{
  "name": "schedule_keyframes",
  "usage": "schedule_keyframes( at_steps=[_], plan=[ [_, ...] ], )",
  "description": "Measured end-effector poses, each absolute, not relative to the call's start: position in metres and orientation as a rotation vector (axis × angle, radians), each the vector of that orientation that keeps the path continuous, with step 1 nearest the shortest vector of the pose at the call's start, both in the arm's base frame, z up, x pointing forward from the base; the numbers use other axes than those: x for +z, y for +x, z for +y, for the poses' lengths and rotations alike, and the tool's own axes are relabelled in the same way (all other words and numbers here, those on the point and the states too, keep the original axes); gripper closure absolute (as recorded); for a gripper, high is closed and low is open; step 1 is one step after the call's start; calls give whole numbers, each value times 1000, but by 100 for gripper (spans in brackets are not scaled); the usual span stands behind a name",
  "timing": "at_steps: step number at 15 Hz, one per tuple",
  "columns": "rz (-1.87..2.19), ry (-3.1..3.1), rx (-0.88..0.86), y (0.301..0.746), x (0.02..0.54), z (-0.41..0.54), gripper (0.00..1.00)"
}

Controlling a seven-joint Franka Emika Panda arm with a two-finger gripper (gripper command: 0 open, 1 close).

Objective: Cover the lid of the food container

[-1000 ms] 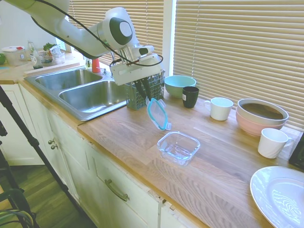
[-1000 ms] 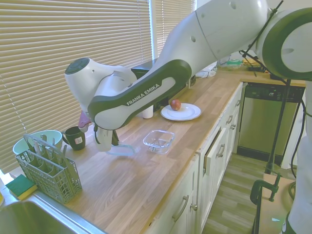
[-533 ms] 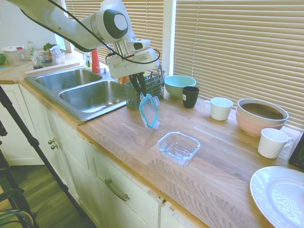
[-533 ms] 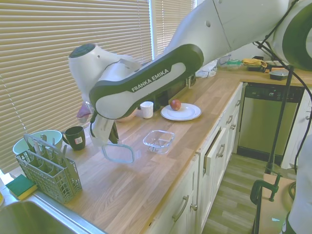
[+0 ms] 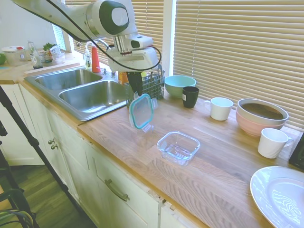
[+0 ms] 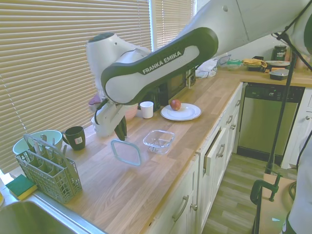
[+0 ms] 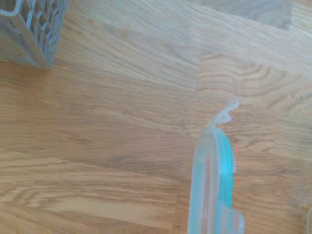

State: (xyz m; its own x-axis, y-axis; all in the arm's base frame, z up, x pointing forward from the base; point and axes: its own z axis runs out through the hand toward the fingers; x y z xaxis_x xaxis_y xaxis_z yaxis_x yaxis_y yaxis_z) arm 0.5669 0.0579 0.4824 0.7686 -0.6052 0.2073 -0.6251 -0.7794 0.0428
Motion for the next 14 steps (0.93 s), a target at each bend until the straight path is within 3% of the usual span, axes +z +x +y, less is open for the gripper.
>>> schedule_keyframes(
  at_steps=[14],
  plan=[
    [-1290,2828,239,552,483,0,100]
  ],
)
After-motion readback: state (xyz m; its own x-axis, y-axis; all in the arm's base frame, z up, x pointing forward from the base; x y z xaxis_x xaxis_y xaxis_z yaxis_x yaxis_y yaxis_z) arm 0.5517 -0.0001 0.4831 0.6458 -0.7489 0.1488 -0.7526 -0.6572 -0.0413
